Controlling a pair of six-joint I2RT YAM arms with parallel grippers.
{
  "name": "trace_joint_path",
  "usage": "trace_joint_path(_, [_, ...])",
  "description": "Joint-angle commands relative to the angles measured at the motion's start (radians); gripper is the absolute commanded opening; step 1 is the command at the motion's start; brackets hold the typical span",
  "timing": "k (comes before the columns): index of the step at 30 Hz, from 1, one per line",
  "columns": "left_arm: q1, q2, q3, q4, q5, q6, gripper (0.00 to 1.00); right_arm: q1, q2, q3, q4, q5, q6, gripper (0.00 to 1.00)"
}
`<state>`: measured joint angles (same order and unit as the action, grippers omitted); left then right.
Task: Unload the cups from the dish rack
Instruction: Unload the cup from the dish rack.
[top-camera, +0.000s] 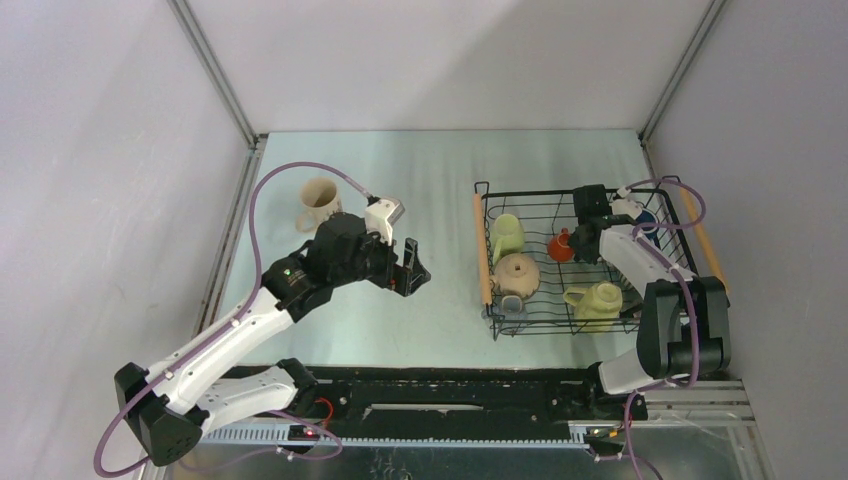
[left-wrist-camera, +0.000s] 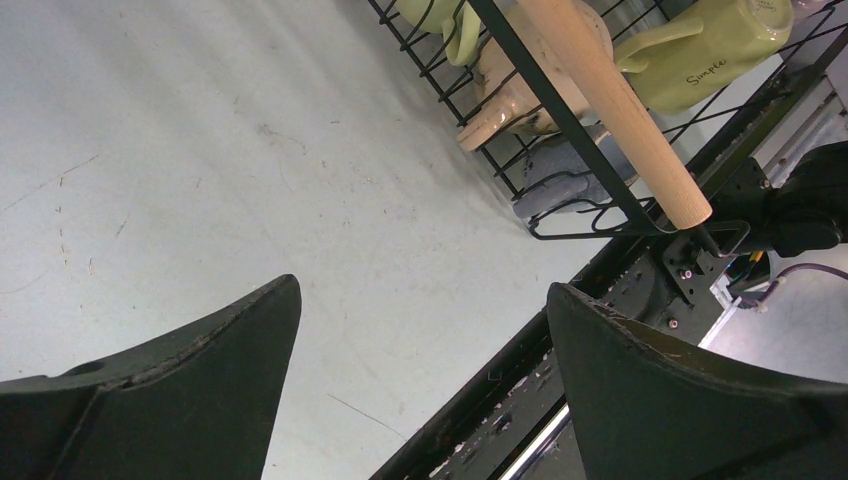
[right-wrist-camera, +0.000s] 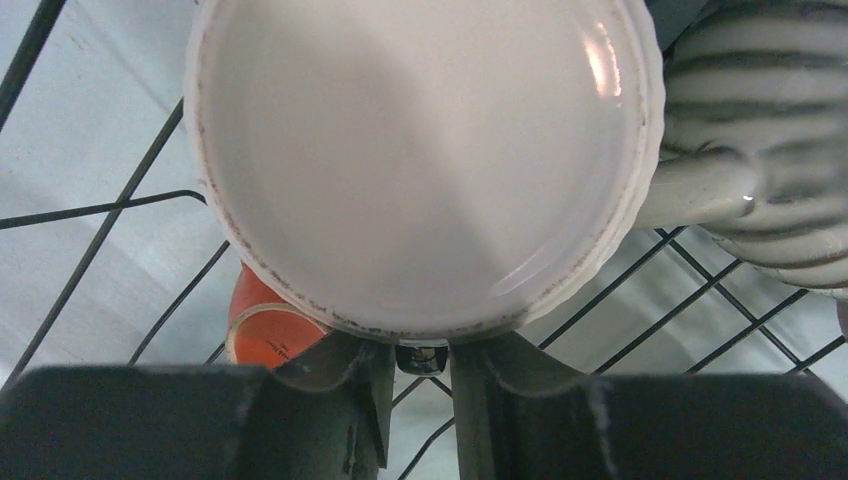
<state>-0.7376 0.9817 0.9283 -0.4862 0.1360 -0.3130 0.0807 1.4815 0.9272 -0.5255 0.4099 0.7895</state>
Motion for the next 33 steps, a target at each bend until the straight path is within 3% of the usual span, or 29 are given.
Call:
trace_joint_path(1, [-0.005,-0.003,-0.02,0.028,0.003,0.022,1.0,0.002,-0.004,-0.008,0.024,0.049,-0.017,0.3])
trace_joint_path(13, [-0.005,-0.005,-0.022,0.026,0.013,0.023,1.0,0.045,-0.036,-0.008,-0.021,0.135,-0.023,0.0])
trace_joint_path(33, [-0.006,0.0,-0.022,0.026,0.027,0.019,1.0,0.093,-0.109,-0.008,-0.061,0.219,-0.009,0.0])
